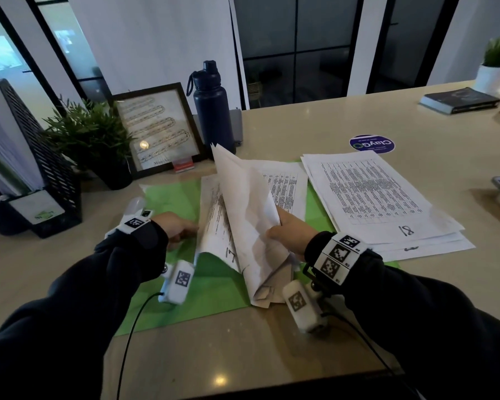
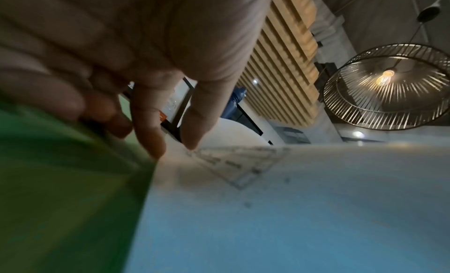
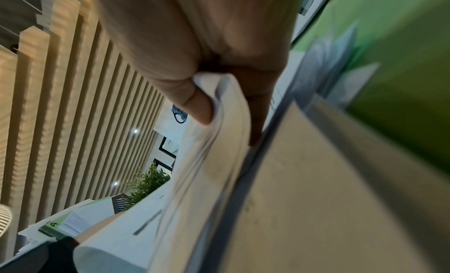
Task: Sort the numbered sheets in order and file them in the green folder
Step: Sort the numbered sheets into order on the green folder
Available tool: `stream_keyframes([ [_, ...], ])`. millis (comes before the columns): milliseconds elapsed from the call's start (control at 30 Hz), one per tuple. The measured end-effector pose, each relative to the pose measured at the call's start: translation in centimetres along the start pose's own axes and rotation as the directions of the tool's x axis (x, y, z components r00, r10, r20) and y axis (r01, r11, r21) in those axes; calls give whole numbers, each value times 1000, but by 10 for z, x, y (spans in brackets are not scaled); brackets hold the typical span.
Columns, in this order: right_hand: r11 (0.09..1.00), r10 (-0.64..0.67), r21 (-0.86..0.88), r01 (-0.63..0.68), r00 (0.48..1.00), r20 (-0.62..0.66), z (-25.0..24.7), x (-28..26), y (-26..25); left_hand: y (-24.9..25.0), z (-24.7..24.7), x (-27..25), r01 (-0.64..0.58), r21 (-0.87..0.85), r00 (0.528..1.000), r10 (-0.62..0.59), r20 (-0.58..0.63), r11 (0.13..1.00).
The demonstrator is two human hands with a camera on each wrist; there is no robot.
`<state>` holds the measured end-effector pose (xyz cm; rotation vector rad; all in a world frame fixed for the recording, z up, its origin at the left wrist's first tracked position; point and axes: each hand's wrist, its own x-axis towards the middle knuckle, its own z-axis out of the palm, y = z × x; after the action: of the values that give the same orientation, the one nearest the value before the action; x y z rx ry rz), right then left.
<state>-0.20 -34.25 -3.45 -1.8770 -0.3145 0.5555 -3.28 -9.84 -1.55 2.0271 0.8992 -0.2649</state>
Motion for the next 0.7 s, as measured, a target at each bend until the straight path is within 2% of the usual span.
stream_keyframes([
  [33, 1000, -6, 7, 6, 1000, 4, 1, 1, 0, 1, 1, 1, -13, 4, 1000, 13, -11, 1000],
  [100, 1000, -22, 14, 21, 1000, 13, 0, 3, 2, 2, 4, 3, -40, -103, 999, 41, 11, 994],
  [200, 1000, -25, 10, 24, 999, 21, -1, 4, 3, 3, 3, 1, -36, -306, 987, 81, 135, 951],
  [300, 1000, -20, -13, 20, 1000, 11, -2, 2, 2, 3, -5, -2, -100, -337, 973, 163, 162, 936],
  [400, 996, -55, -71, 53, 998, -20, -6, -3, -6, 13, -20, -18, -335, -139, 938, 344, 48, 932],
  [467, 977, -129, -176, 121, 991, -35, -11, -7, -17, 23, -35, -30, -488, 132, 870, 492, -3, 863],
  [533, 928, -257, -298, 225, 964, -71, -14, -15, -35, 33, -51, -38, -582, 361, 773, 633, -33, 729],
  [600, 885, -365, -350, 309, 925, -105, -13, -22, -52, 43, -66, -49, -590, 474, 700, 707, -103, 654],
  [700, 817, -413, -469, 336, 908, -68, -3, -34, -69, 58, -93, -53, -499, 549, 671, 700, -245, 670],
])
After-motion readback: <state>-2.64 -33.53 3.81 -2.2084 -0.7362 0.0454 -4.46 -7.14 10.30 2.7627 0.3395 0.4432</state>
